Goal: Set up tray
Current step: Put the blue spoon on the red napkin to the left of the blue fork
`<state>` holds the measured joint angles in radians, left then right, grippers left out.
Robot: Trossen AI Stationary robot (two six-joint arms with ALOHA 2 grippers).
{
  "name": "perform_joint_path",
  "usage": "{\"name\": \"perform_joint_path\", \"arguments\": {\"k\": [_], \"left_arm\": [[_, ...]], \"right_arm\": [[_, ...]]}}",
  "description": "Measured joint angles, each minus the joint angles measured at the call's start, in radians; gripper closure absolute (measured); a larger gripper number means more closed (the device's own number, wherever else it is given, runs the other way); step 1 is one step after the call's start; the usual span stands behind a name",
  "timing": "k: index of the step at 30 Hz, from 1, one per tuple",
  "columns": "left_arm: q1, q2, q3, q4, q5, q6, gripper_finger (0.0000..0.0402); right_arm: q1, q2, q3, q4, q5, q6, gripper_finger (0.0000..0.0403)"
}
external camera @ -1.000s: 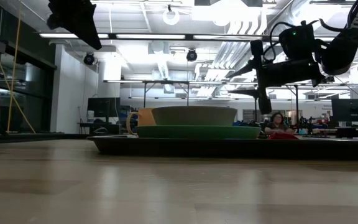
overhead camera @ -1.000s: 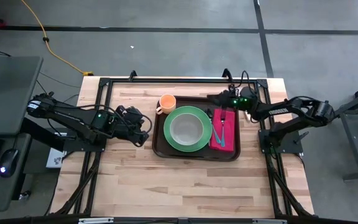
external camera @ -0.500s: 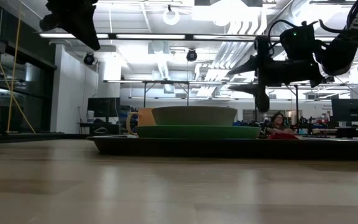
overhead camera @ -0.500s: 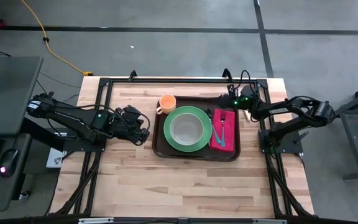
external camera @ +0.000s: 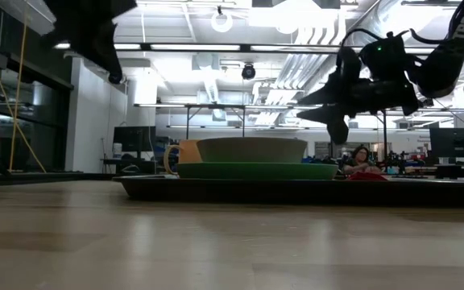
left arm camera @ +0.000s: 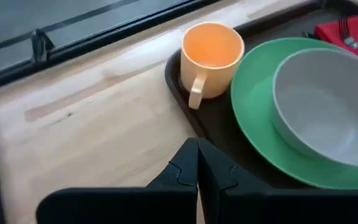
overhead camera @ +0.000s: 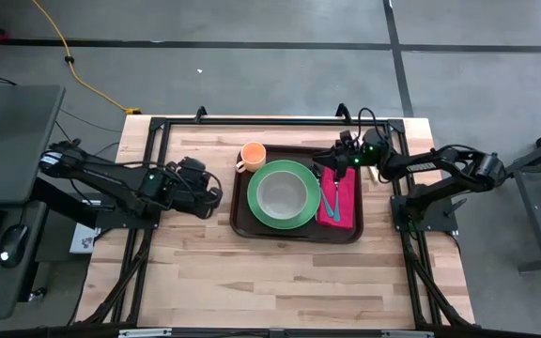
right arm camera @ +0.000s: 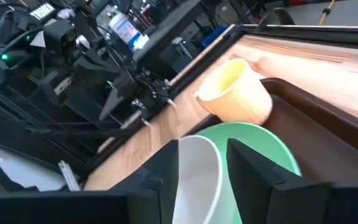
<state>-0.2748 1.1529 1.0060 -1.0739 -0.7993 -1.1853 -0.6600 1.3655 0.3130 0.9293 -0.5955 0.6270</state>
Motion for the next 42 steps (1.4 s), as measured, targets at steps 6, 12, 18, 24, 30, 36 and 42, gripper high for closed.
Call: {"name": "perform_joint_path", "arguments": {"k": [6, 12, 18, 24, 30, 36, 42], "left_arm": [[0.0, -0.059, -0.183, 0.209, -0.001, -0.048, 0.0371], [0.0, -0.153, -0.355, 0.403, 0.01, -0.045, 0.0371], [0.0, -0.198, -0.403, 0.435, 0.036, -0.043, 0.0371], [0.0, -0.208, -0.412, 0.41, 0.049, -0.049, 0.0371], [0.0, -0.208, -0.412, 0.41, 0.049, -0.049, 0.0371], [0.0, -0.208, -0.412, 0.408, 0.059, -0.05, 0.0371], [0.0, -0.208, -0.412, 0.409, 0.067, -0.05, 0.0371]], "right_arm": [[-0.044, 0.0, 0.0, -0.021, -0.099, -0.05, 0.0318], [-0.057, 0.0, 0.114, -0.29, -0.172, -0.154, 0.0319], [-0.051, 0.0, 0.354, -0.911, -0.053, -0.457, 0.0297], [-0.054, 0.0, 0.549, -1.317, 0.169, -0.579, 0.0281], [-0.034, 0.0, 0.63, -1.505, 0.192, -0.711, 0.0277], [-0.031, 0.001, 0.586, -1.503, 0.195, -0.792, 0.0277], [-0.031, 0.045, 0.58, -1.485, 0.188, -0.844, 0.0277]]}}
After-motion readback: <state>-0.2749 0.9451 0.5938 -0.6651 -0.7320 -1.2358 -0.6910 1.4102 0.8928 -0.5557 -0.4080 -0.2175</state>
